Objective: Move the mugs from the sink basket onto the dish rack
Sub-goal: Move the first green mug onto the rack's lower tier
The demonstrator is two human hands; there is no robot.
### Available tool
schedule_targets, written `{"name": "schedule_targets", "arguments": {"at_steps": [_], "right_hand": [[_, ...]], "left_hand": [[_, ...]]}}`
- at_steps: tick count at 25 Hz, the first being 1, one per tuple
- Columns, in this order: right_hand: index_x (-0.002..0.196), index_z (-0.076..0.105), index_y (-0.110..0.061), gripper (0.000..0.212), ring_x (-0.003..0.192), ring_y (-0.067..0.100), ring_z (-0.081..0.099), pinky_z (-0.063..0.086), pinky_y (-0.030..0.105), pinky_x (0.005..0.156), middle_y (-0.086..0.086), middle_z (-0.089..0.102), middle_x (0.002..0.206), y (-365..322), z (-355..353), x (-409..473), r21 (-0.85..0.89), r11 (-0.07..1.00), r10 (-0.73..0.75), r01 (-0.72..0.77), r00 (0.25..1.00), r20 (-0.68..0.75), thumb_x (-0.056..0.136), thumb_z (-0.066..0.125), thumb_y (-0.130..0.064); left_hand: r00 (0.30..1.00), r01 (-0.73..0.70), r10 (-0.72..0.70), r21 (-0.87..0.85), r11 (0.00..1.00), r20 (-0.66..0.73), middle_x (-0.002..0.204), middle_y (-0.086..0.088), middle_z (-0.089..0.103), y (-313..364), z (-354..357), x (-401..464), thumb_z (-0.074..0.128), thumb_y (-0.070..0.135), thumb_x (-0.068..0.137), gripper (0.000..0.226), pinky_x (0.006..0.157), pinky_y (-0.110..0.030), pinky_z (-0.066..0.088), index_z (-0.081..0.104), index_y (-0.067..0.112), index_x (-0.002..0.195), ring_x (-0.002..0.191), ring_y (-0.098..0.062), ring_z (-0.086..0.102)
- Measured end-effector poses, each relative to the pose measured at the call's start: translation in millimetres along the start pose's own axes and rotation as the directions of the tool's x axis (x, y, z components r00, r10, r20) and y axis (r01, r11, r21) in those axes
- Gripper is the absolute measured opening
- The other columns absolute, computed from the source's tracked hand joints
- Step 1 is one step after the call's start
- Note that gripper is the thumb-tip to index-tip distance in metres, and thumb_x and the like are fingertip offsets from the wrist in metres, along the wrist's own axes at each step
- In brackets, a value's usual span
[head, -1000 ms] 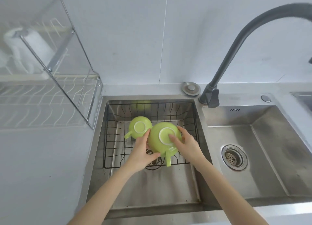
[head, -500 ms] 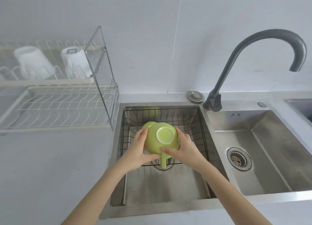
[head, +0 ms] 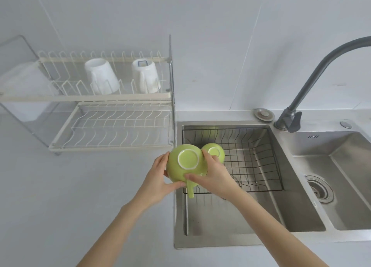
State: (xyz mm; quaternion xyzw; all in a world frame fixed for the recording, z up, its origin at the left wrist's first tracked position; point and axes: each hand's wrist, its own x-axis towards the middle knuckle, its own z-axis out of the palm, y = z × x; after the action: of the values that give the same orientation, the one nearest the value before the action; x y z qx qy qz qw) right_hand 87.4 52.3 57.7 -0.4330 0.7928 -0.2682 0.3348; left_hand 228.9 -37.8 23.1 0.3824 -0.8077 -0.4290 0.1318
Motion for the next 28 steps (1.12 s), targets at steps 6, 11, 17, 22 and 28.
{"name": "schedule_targets", "arguments": {"at_steps": [6,11,17,22,28], "right_hand": [[0.147,0.009,-0.019,0.090,0.134,0.024,0.034,0.030,0.030,0.106,0.010,0.032,0.146,-44,44,13,-0.017,1.000,-0.017,0.017,1.000,-0.018,0.080,0.066,-0.038],[0.146,0.013,-0.019,0.086,0.133,0.022,0.035,0.031,0.027,0.102,0.007,0.036,0.145,-72,70,26,0.013,1.000,-0.025,0.026,0.996,-0.081,0.081,0.066,-0.036],[0.146,0.015,-0.018,0.084,0.134,0.022,0.034,0.031,0.028,0.103,0.005,0.037,0.147,-93,86,55,0.033,0.999,-0.007,0.012,0.989,-0.149,0.081,0.065,-0.036],[0.146,0.017,-0.016,0.084,0.134,0.023,0.035,0.032,0.029,0.104,0.005,0.039,0.146,-103,83,90,0.057,0.998,0.022,-0.013,0.987,-0.162,0.080,0.067,-0.033],[0.146,0.018,-0.017,0.084,0.135,0.022,0.034,0.031,0.029,0.106,0.004,0.038,0.148,-103,75,138,0.072,0.996,0.065,-0.054,0.983,-0.171,0.079,0.068,-0.030]], "left_hand": [[1.000,0.009,-0.009,0.019,1.000,-0.018,0.133,0.007,0.033,-37,-49,-5,0.078,0.031,0.067,0.098,0.065,-0.008,0.044,0.019,0.018,0.143,0.091,-0.013,0.053],[1.000,-0.007,0.007,-0.006,1.000,-0.014,0.138,0.006,0.037,-57,-80,-1,0.077,0.025,0.069,0.095,0.065,-0.005,0.042,0.016,0.023,0.144,0.089,-0.013,0.054],[1.000,-0.021,0.022,-0.024,0.999,0.015,0.143,0.007,0.040,-74,-111,31,0.080,0.027,0.065,0.096,0.073,-0.018,0.041,0.022,0.026,0.142,0.093,-0.016,0.057],[1.000,-0.010,0.010,-0.020,1.000,0.026,0.140,0.004,0.046,-80,-124,66,0.079,0.025,0.066,0.095,0.071,-0.014,0.040,0.023,0.026,0.142,0.090,-0.016,0.055],[0.999,-0.017,0.016,0.035,0.999,0.033,0.137,-0.002,0.049,-84,-125,112,0.079,0.028,0.067,0.093,0.085,-0.024,0.037,0.023,0.023,0.142,0.111,-0.023,0.050]]}}
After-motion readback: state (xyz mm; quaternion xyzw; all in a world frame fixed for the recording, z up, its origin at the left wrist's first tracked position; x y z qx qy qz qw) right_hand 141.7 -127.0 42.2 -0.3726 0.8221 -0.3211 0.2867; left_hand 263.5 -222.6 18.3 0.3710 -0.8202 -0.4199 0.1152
